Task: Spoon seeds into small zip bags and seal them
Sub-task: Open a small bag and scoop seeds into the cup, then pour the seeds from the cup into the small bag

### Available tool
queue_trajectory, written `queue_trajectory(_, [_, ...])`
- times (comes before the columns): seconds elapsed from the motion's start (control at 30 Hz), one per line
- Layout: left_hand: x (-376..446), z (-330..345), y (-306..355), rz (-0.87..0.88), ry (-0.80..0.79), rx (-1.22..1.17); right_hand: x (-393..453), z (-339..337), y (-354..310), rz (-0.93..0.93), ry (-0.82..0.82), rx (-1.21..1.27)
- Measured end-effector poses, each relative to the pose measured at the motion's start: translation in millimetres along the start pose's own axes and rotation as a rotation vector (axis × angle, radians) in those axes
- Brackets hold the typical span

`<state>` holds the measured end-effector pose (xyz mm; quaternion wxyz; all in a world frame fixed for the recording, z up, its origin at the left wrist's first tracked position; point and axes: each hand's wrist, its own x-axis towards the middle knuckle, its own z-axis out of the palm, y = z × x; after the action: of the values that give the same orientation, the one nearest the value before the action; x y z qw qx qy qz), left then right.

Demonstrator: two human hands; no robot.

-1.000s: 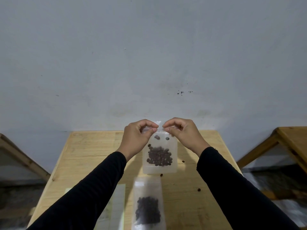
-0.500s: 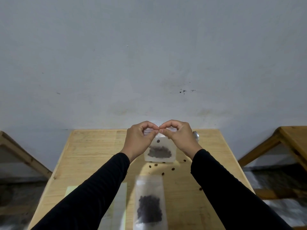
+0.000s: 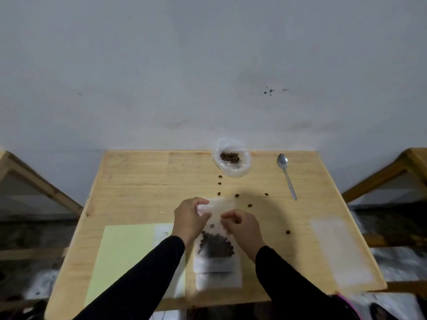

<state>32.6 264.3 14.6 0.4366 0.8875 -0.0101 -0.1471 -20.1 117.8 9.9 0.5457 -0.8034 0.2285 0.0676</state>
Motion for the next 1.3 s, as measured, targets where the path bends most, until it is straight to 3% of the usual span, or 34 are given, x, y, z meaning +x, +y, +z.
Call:
queue_trajectory(0.17, [-12, 28, -27, 0.020, -0.029, 0.125, -5, 16, 23, -0.027, 0.062, -0.283])
queue_trajectory(0.3, [-19, 37, -37, 0.203, 0.001, 0.245, -9, 21, 31, -0.172, 0.134, -0.427])
queue_trajectory(0.4, [-21, 39, -35, 0.304, -0.086, 0.343, -14, 21, 35, -0.388, 0.185, -0.632])
queue_trajectory(0.5, [-28, 41, -30, 0.350, -0.074, 0.431, -19, 20, 32, -0.571, 0.087, -0.775])
queue_trajectory(0.63, [-25, 44, -29, 0.360, -0.016, 0.520, -20, 14, 32, -0.569, -0.056, -0.879])
queue_trajectory(0.73, [-15, 49, -22, 0.387, -0.116, 0.557, -18, 2, 31, -0.576, -0.069, -0.888])
queue_trajectory(0.83, [-13, 57, 4, 0.409, -0.074, 0.531, -19, -24, 25, -0.594, -0.012, -0.948])
queue_trajectory(1.03, [-15, 110, 64, 0.550, -0.091, 0.446, -10, -114, 59, -0.354, 0.109, -0.930])
queue_trajectory(1.3, [-28, 220, 117, 0.504, -0.233, 0.445, -19, -221, 132, -0.025, 0.146, -0.951])
